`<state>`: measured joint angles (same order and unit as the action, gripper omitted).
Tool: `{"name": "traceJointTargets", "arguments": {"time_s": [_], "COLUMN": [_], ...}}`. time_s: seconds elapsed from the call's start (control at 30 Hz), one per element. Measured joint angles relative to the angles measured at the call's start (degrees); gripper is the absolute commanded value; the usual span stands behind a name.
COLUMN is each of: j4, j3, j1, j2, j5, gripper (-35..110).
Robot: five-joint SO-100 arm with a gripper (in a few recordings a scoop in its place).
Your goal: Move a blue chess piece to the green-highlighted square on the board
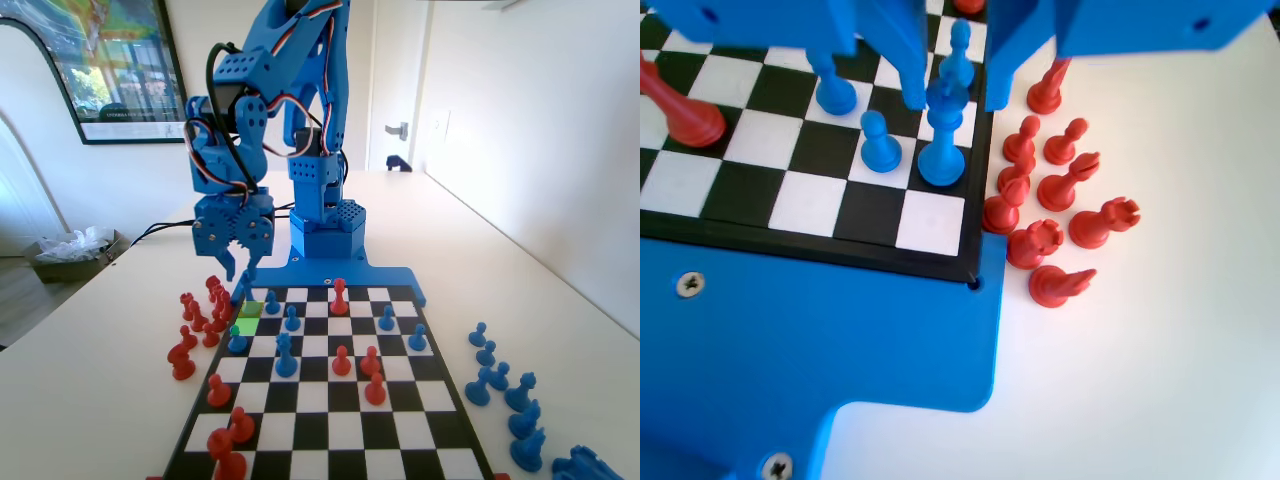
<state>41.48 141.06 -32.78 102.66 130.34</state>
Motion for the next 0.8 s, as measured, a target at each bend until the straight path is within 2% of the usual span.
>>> {"name": "traceJointTargets", "arguments": {"time_s": [0.8], "j4": [-8.7], "j3": [4.57], "j1": [0.97], "j2": [-1.05], "j5": [-0.7], "gripper": [10]}}
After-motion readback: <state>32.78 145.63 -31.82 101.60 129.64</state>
